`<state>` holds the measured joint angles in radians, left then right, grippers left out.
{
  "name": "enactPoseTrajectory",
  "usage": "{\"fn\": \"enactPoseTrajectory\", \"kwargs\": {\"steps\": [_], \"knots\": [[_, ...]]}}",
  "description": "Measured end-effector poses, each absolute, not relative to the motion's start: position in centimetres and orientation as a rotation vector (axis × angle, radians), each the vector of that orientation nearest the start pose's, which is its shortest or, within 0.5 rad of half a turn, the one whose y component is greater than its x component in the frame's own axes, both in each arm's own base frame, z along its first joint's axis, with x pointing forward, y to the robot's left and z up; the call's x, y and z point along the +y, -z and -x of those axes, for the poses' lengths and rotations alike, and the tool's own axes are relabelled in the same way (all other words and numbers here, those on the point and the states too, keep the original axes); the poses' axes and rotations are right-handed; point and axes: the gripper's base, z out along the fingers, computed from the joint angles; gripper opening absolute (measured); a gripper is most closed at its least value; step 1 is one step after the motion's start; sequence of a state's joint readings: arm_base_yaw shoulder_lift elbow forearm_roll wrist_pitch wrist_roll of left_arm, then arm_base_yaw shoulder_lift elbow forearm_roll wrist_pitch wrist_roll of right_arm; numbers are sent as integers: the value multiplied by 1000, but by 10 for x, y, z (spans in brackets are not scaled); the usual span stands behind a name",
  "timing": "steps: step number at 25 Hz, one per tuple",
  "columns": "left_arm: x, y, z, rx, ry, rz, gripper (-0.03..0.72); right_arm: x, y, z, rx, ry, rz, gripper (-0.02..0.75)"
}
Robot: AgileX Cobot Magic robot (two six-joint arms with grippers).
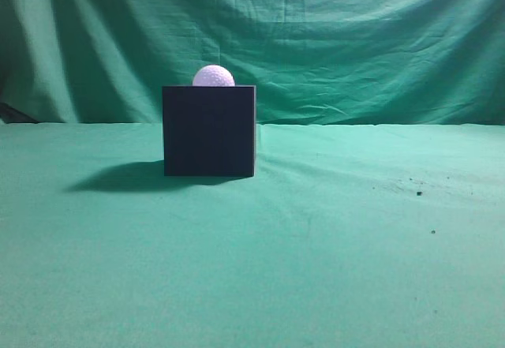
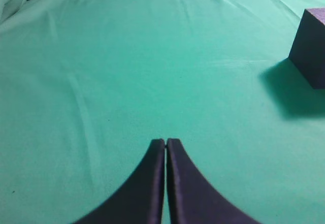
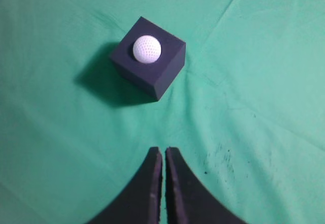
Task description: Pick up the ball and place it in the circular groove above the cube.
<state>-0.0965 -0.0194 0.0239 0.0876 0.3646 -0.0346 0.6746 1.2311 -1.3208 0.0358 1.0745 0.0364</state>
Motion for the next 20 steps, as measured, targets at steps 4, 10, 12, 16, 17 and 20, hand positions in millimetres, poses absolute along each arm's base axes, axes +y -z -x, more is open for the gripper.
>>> {"fn": "enactPoseTrajectory", "kwargs": {"steps": [4,10,12,16,17,20], "knots": [[-2,-173,-52,1848,5,-111,0,129,-383,-155,2334,-384,753,0],[-2,-173,-52,1848,5,-111,0,90,-386,-112,2235,-337,794,0],[-2,-173,-52,1848,5,-111,0,81,-389,-101,2235,-329,795,0],[-2,-173,-52,1848,5,-111,0,70,-390,-88,2239,-321,797,0],[-2,-173,-52,1848,5,-111,0,68,-388,-86,2241,-312,798,0],[-2,-173,-52,1848,5,-111,0,63,-374,-83,2189,-291,787,0]]}}
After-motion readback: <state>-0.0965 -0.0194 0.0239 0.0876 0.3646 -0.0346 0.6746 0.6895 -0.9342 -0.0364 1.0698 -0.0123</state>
